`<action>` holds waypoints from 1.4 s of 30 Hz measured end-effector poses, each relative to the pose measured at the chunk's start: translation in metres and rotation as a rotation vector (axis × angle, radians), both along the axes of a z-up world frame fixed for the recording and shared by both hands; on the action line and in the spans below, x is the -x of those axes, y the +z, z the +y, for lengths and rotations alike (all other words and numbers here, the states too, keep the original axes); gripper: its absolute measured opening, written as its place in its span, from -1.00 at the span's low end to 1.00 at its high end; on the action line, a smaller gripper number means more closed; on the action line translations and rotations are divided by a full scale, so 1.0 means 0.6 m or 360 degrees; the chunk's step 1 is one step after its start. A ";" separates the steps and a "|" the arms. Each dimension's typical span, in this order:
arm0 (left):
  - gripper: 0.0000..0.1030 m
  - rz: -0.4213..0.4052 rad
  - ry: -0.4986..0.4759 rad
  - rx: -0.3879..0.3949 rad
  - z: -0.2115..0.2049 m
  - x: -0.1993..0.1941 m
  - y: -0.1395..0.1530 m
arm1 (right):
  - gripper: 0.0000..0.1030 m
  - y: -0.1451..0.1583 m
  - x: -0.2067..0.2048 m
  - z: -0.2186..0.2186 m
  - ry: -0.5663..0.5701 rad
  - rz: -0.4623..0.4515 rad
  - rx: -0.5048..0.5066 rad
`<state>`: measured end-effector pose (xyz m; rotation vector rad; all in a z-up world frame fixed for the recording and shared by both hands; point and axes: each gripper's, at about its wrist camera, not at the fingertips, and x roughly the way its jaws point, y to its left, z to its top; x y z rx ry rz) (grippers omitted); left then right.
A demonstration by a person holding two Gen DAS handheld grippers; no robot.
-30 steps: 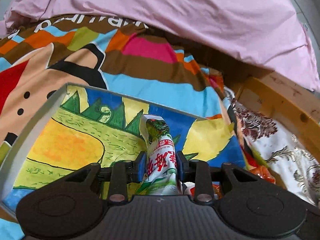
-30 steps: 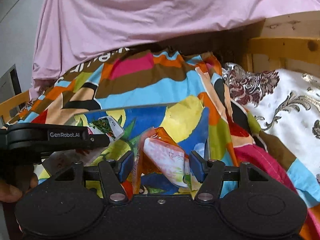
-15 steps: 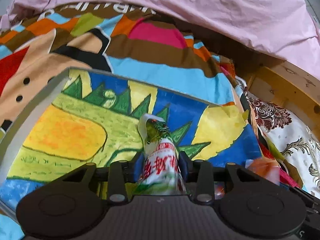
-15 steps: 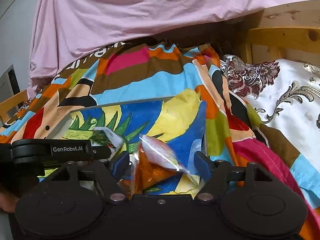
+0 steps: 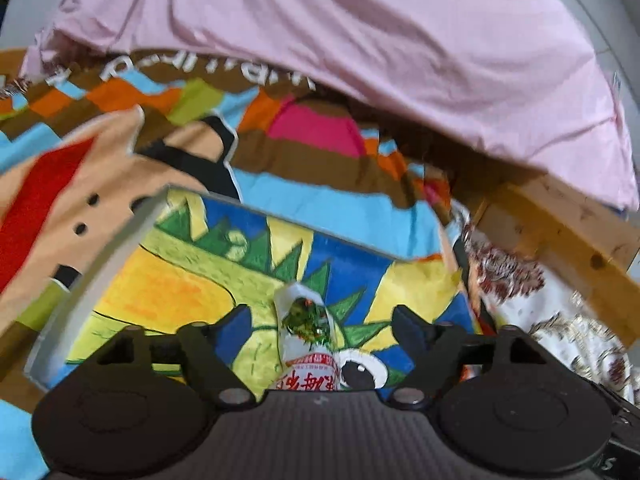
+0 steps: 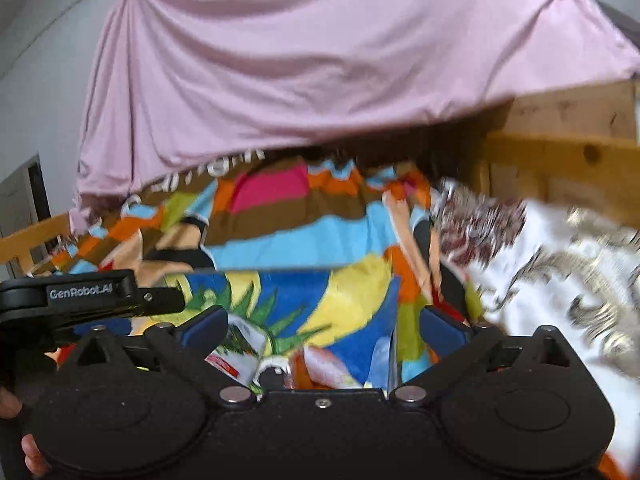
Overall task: Organize snacks
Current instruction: 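Carry the white pouch with left tool while right tool carries pink packet over tray, then open both tools to drop the white pouch and pink packet into tray, then lift both tools away from the tray back toward the snack pile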
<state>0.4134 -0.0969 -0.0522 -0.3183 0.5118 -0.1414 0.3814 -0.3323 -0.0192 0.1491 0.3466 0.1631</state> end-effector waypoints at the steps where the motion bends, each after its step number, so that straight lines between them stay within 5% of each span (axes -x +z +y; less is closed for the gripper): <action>1: 0.67 -0.0021 0.0015 0.0004 0.004 0.011 0.009 | 0.98 0.010 0.013 -0.001 -0.0006 -0.0032 0.0007; 10: 0.97 -0.0197 0.0018 -0.0053 0.026 0.123 0.077 | 0.99 0.064 0.119 0.000 -0.0045 -0.0211 0.0103; 25: 0.99 -0.0318 -0.0004 -0.0027 0.067 0.269 0.123 | 0.99 0.071 0.320 0.028 -0.0203 -0.0387 0.0241; 42: 0.99 -0.0376 0.0069 -0.0483 0.104 0.452 0.097 | 0.99 0.054 0.475 0.067 -0.0400 -0.0305 0.0253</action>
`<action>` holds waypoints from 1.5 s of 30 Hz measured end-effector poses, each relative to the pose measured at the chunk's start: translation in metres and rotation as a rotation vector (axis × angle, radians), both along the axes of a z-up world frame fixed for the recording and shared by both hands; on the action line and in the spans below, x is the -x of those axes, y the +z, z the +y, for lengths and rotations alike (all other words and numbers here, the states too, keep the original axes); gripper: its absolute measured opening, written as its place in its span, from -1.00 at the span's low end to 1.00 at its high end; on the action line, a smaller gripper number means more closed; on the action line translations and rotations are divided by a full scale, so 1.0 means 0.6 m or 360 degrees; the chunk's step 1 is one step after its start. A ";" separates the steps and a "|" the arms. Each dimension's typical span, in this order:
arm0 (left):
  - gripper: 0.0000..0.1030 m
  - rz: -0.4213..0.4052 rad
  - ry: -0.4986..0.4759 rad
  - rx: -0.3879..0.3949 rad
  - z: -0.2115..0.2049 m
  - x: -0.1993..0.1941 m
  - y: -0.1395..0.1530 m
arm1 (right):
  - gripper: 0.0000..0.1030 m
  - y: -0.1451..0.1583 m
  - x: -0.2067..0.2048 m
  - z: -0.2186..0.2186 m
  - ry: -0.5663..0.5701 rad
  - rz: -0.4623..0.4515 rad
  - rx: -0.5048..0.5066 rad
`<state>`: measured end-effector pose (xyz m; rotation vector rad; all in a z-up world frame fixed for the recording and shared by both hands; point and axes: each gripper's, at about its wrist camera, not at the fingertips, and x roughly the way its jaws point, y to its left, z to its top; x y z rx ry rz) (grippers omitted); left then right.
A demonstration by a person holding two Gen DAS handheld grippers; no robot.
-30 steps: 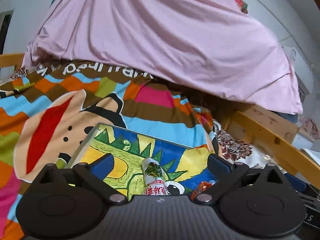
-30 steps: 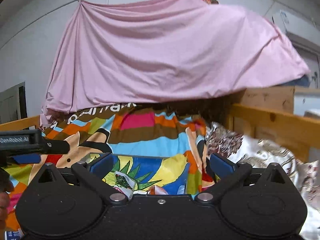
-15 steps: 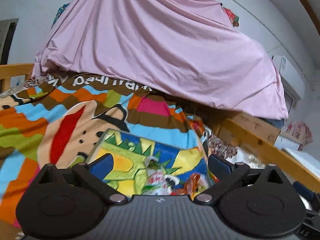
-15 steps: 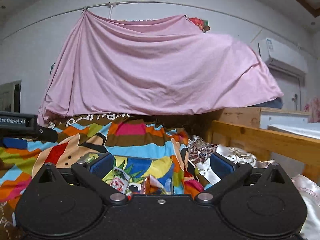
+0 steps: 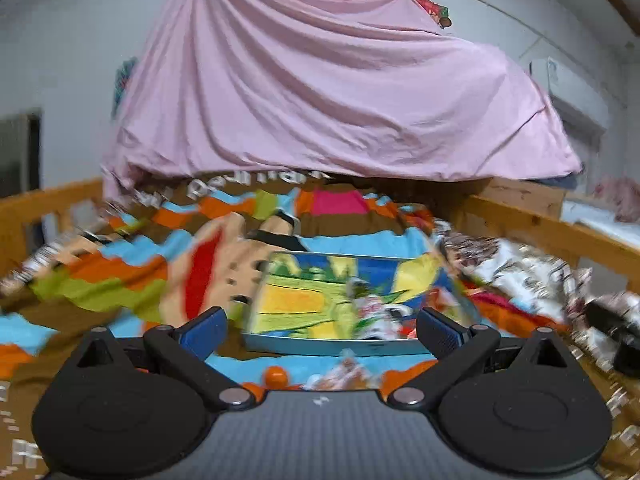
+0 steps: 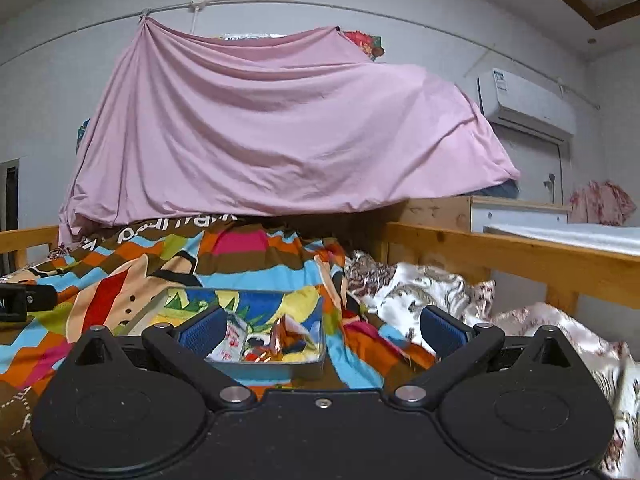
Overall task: Organize snacks
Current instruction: 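Lift both tools away from the tray back toward the snack pile, then grasp the brown jerky packet with left tool while right tool grasps yellow bar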
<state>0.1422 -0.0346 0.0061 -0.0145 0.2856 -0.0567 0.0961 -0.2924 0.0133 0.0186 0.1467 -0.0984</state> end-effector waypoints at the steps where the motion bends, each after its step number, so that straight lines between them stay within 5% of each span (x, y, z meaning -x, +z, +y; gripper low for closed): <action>1: 0.99 -0.0038 0.0056 -0.0048 -0.004 0.012 -0.003 | 0.99 -0.001 0.006 0.003 -0.0009 0.0014 -0.0002; 6: 0.99 -0.0005 0.0233 -0.0152 -0.020 0.034 -0.014 | 0.99 -0.009 0.026 0.020 -0.0034 0.0055 0.0030; 18: 0.99 0.0075 0.0292 -0.0022 0.021 0.063 -0.035 | 0.99 -0.023 0.049 0.057 0.0067 0.0053 0.0156; 26: 0.99 0.0096 0.0179 -0.0117 0.034 0.057 -0.057 | 0.99 -0.043 0.017 0.078 0.0195 0.0327 0.0185; 34: 0.99 0.0211 0.0009 -0.0243 0.032 0.022 -0.082 | 0.99 -0.056 -0.001 0.091 0.0329 0.0430 0.0180; 45: 0.99 0.0313 -0.0255 -0.0373 0.012 -0.004 -0.117 | 0.99 -0.061 -0.045 0.053 0.0290 0.0622 -0.0067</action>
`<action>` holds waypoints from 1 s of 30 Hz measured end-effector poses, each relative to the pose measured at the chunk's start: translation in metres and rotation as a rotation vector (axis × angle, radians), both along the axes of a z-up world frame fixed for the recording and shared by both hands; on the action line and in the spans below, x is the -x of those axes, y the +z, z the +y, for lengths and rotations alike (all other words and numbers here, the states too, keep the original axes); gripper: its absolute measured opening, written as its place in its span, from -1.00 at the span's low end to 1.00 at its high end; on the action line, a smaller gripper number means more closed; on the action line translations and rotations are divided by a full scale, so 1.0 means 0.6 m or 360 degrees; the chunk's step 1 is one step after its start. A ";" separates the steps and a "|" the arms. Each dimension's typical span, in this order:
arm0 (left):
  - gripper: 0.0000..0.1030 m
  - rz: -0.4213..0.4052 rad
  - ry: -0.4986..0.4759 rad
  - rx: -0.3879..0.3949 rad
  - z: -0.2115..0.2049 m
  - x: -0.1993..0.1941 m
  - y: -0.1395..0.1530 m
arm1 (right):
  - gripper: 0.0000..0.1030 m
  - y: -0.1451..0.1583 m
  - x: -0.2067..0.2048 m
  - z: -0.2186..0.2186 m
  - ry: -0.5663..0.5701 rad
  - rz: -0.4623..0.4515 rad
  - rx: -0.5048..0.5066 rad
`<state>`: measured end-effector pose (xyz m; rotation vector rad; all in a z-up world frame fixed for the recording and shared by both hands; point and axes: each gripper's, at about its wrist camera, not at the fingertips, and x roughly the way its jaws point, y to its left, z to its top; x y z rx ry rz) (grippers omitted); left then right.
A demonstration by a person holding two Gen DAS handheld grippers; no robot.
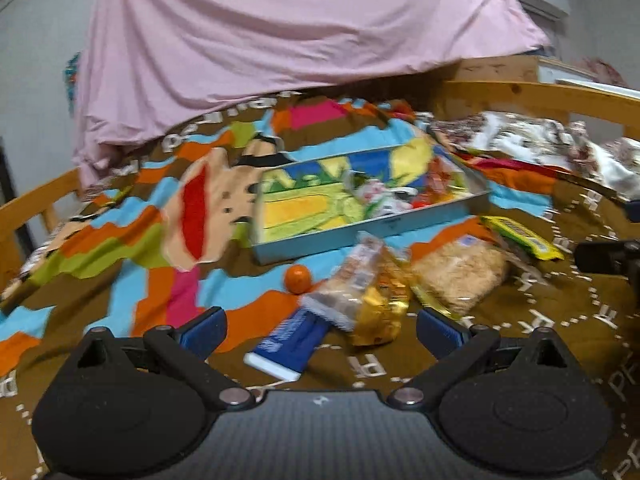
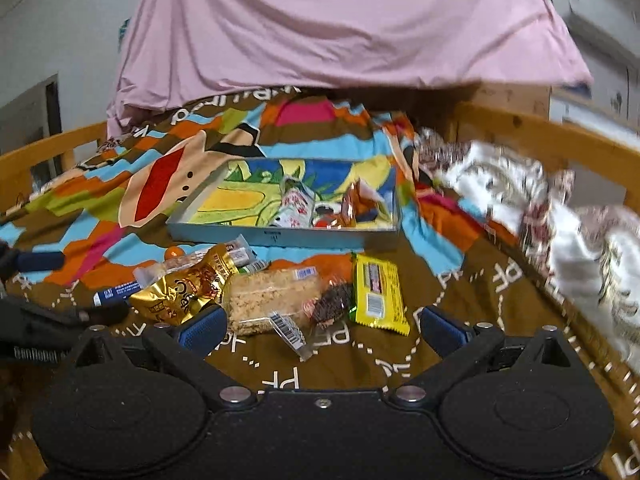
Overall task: Organize snacks
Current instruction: 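Grasp the brown jerky packet with left tool while right tool grasps yellow bar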
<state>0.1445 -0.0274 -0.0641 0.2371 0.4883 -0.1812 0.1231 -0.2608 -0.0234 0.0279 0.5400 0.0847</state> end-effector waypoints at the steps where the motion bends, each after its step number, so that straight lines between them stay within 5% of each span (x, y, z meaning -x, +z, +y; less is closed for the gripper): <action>1: 0.99 -0.0002 -0.0049 -0.0002 -0.006 -0.001 -0.001 | 0.99 0.000 -0.007 -0.007 -0.0010 0.0026 -0.0034; 7: 0.99 0.0029 -0.0303 -0.0031 -0.053 -0.009 -0.004 | 0.99 0.003 -0.068 -0.051 0.0060 0.0133 -0.0165; 20: 0.99 0.0149 -0.0581 -0.0074 -0.173 -0.069 -0.030 | 0.96 -0.039 -0.203 -0.108 0.0174 0.0262 -0.0129; 30: 0.99 0.0194 -0.0628 -0.0132 -0.230 -0.110 -0.059 | 0.72 -0.079 -0.267 -0.119 0.0152 0.0372 -0.0201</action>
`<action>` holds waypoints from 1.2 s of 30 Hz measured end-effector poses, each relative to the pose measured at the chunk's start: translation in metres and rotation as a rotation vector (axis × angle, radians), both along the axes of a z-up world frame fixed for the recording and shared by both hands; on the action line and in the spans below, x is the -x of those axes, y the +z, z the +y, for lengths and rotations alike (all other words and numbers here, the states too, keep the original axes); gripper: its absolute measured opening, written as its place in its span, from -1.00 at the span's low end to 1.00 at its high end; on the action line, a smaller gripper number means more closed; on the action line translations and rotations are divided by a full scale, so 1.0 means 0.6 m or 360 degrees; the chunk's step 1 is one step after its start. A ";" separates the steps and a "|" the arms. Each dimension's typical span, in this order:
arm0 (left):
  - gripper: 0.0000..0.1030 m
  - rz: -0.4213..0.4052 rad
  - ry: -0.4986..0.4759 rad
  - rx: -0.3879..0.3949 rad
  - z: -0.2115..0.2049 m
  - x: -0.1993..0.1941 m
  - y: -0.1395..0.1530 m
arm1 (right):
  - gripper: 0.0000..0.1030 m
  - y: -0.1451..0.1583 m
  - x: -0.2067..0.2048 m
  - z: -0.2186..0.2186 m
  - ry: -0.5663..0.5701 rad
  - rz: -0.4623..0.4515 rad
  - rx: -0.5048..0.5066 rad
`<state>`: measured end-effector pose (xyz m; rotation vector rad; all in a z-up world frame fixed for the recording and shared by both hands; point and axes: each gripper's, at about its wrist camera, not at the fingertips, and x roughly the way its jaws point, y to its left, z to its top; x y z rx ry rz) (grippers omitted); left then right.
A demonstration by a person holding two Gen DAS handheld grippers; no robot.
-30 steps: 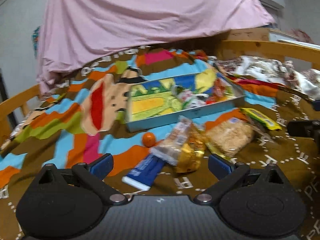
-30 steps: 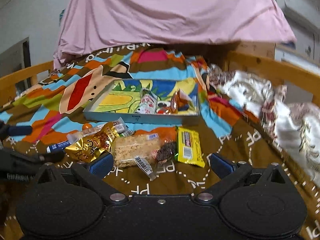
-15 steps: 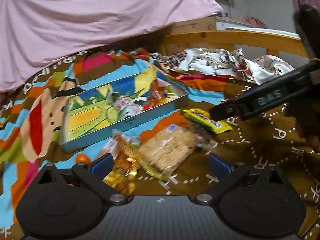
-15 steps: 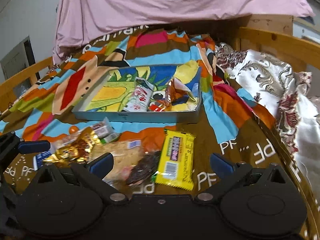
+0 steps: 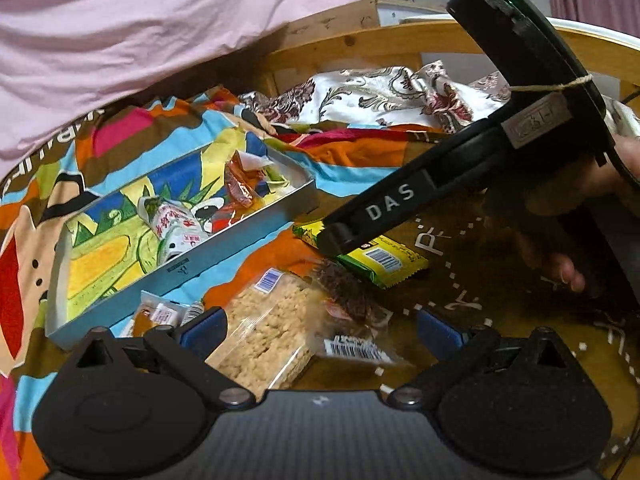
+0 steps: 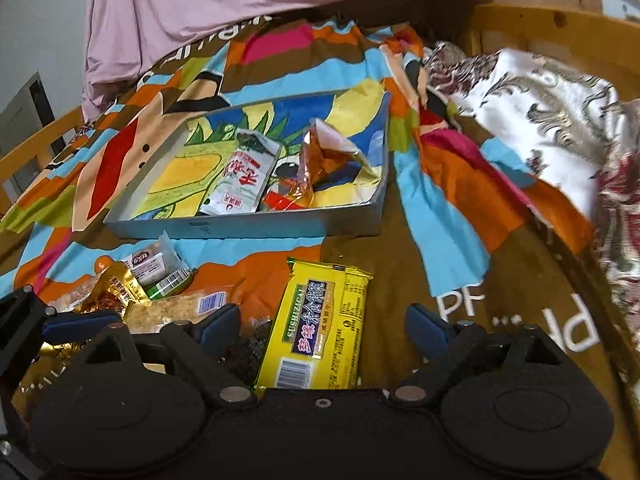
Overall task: Organize snacks
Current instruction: 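Grasp the brown jerky packet with left tool while right tool grasps yellow bar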
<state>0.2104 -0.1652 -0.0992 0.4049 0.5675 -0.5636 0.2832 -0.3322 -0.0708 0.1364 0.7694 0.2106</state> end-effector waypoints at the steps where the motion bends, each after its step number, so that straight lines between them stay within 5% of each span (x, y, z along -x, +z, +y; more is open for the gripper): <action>1: 0.99 0.0013 0.0014 0.0005 -0.001 -0.004 -0.002 | 0.70 -0.003 -0.005 0.002 0.0005 0.0014 0.0001; 5: 0.96 0.0078 0.0020 0.0023 -0.006 -0.017 -0.006 | 0.49 -0.009 -0.021 0.005 -0.0003 0.0057 0.0010; 10: 0.53 0.0081 -0.0026 -0.0080 -0.021 -0.021 -0.013 | 0.29 -0.010 -0.020 -0.002 -0.0034 0.0094 -0.0006; 12: 0.37 0.0076 -0.0053 -0.0145 -0.031 -0.018 -0.017 | 0.03 -0.010 -0.019 -0.006 -0.0026 0.0110 0.0012; 18: 0.03 0.0007 -0.0077 -0.0258 -0.052 -0.010 -0.020 | -0.01 -0.001 -0.007 -0.015 0.0010 0.0120 0.0143; 21: 0.02 -0.0013 -0.0095 -0.0291 -0.059 -0.007 -0.018 | -0.01 0.003 0.003 -0.024 0.0032 0.0112 0.0247; 31: 0.31 -0.0073 -0.0040 -0.0385 -0.091 -0.034 -0.023 | 0.02 0.001 0.003 -0.043 0.0059 0.0142 0.0202; 36: 0.29 -0.0059 -0.0057 -0.0416 -0.098 -0.047 -0.027 | 0.02 -0.002 0.000 -0.045 0.0074 0.0146 0.0196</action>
